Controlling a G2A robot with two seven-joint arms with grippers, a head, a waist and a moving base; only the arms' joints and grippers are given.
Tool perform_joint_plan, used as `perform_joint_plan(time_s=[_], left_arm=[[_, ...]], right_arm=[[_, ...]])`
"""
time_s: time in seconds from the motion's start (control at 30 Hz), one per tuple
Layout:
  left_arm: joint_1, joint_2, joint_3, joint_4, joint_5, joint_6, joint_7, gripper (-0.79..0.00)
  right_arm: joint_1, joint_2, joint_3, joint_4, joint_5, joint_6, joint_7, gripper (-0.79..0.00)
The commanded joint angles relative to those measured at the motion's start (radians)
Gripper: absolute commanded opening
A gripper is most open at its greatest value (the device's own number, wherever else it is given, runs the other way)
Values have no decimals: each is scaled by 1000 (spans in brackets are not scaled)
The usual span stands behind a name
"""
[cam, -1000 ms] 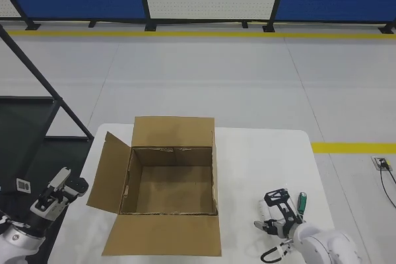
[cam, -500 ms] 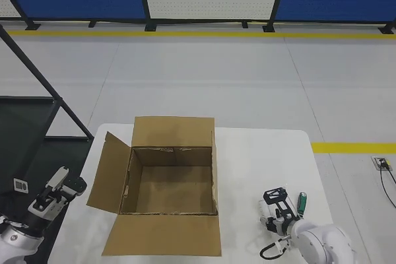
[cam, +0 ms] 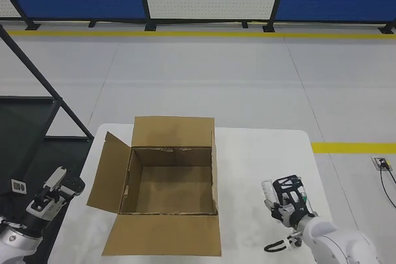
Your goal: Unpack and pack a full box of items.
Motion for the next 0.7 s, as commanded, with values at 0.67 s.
perform_joint_plan(time_s=[0.67], left_arm=[[55,-8,-99,35,-82,-48,-22,0]], right_arm=[[277,-24,-368,-252,-82,82,-34,-785]])
